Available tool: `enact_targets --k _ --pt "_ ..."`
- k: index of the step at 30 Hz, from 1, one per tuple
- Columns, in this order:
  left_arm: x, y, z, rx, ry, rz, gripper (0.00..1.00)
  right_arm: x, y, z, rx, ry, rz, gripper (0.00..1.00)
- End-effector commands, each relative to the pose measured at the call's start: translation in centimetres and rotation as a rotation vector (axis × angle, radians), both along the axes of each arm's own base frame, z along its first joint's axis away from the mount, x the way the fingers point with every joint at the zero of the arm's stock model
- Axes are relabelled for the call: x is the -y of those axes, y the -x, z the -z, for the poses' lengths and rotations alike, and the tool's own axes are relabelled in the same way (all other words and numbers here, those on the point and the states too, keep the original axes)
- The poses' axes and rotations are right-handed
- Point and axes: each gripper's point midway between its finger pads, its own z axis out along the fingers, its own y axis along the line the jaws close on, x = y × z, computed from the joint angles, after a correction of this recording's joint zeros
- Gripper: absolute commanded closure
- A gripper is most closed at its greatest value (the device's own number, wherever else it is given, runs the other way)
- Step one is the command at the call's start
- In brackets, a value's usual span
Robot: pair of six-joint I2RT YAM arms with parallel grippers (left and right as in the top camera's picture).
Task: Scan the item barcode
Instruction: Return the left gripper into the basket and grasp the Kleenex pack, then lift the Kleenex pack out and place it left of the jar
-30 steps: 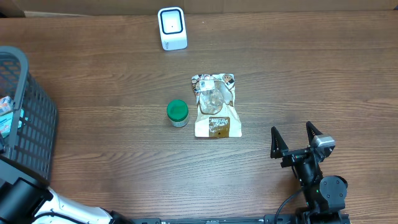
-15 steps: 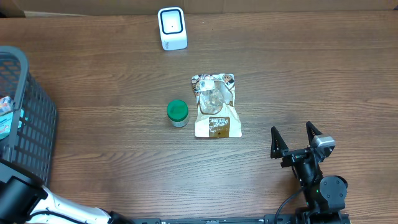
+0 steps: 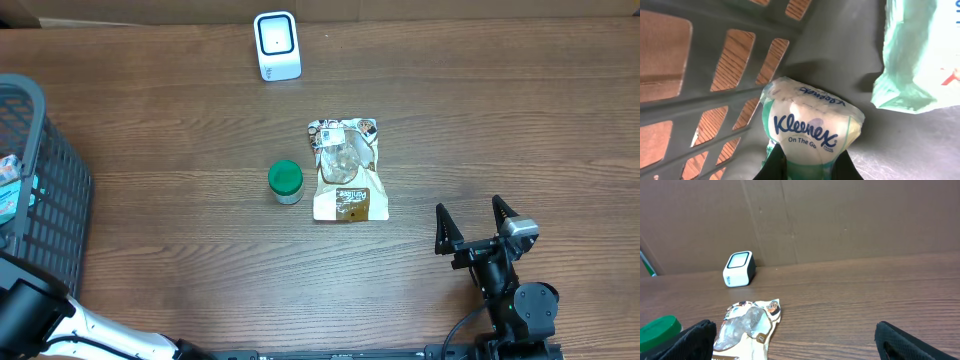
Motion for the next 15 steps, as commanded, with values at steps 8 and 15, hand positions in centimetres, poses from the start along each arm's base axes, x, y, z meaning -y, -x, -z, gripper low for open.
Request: enact_targets --k 8,15 --pt "3.3 -5.1 -9.2 0.220 -0.130 -0.042 0.96 0.0 0.0 0.2 0.001 -0.003 0.000 0.00" --pt "8.3 -7.3 -22.7 0.523 -0.314 -0.023 0.96 0.0 0.0 0.2 0.001 -0.003 0.000 0.00"
